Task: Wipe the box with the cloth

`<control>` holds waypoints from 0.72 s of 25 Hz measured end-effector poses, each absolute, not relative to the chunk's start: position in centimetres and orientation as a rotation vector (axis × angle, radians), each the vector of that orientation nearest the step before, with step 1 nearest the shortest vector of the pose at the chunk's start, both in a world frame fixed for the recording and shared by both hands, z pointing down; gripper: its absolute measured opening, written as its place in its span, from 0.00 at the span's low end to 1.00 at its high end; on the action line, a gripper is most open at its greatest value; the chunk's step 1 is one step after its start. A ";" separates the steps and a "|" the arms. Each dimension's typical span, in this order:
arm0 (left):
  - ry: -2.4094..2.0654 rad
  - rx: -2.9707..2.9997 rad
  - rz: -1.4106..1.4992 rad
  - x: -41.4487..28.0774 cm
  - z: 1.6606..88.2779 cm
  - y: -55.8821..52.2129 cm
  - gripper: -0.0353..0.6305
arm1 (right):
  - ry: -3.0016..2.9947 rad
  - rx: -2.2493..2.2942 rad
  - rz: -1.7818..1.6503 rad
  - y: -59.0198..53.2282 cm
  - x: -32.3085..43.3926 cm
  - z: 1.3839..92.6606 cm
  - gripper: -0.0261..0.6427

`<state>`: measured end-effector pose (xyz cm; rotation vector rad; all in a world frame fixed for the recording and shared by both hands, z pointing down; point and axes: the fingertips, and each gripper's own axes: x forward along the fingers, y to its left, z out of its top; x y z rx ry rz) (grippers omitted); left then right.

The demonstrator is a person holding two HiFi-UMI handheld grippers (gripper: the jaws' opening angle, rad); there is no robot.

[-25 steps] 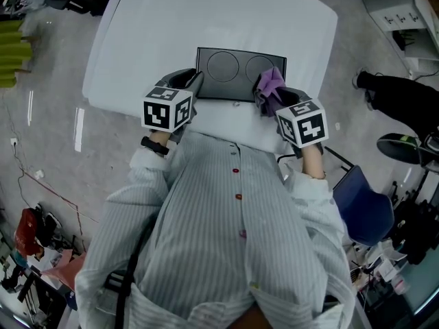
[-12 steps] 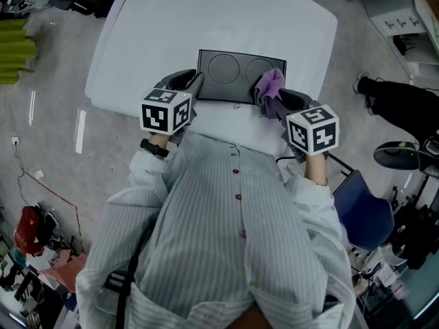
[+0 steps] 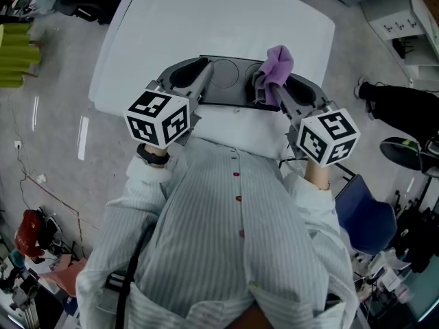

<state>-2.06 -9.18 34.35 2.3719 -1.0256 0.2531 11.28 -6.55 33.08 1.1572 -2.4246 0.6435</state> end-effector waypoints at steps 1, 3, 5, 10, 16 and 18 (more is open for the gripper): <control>-1.021 2.397 0.237 -1.6 33.4 -9.1 0.12 | -2.456 1.180 0.616 -6.9 11.2 32.0 0.14; -1.005 2.442 0.203 -0.6 31.5 -9.1 0.10 | -2.504 1.221 0.568 -7.4 11.1 30.2 0.14; -0.980 2.481 0.170 0.3 29.8 -9.0 0.08 | -2.537 1.256 0.539 -7.7 11.0 28.9 0.14; -0.954 2.553 0.090 1.8 26.7 -8.9 0.06 | -2.602 1.304 0.469 -8.1 10.8 26.5 0.14; -0.966 2.605 0.050 2.5 24.7 -8.5 0.06 | -2.644 1.332 0.416 -7.5 10.9 24.6 0.14; -0.964 2.614 0.055 2.5 24.6 -8.4 0.06 | -2.645 1.335 0.405 -7.5 10.8 24.5 0.14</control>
